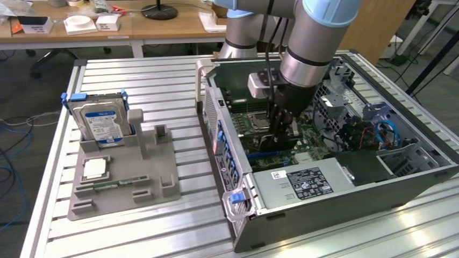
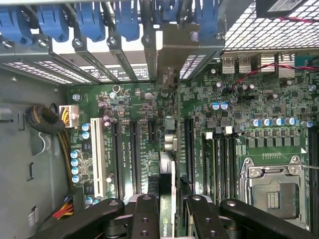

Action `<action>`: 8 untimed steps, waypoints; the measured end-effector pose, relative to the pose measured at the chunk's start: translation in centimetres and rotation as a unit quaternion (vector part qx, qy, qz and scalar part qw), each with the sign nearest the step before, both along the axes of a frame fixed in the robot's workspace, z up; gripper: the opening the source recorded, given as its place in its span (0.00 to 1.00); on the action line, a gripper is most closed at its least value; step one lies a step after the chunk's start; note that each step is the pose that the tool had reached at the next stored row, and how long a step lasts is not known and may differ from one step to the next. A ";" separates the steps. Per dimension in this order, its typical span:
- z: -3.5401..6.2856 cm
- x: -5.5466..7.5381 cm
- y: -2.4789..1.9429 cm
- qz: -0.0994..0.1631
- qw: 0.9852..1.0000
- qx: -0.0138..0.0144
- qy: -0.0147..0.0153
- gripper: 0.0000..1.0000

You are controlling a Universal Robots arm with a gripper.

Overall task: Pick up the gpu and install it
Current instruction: 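Insert the gpu into the slot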

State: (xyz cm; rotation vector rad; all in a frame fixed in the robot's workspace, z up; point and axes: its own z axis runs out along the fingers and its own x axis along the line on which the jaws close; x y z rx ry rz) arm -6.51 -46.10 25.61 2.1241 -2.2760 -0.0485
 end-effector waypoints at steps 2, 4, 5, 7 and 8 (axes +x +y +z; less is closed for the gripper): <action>-0.05 0.0 -0.06 0.000 1.000 0.000 0.000 0.26; -0.06 0.0 -0.21 0.000 1.000 0.000 0.000 0.26; -0.06 0.0 -0.29 0.000 1.000 0.000 0.000 0.26; -0.08 0.0 -0.33 0.000 1.000 0.000 0.000 0.26; -0.09 0.0 -0.34 0.000 1.000 0.000 0.000 0.26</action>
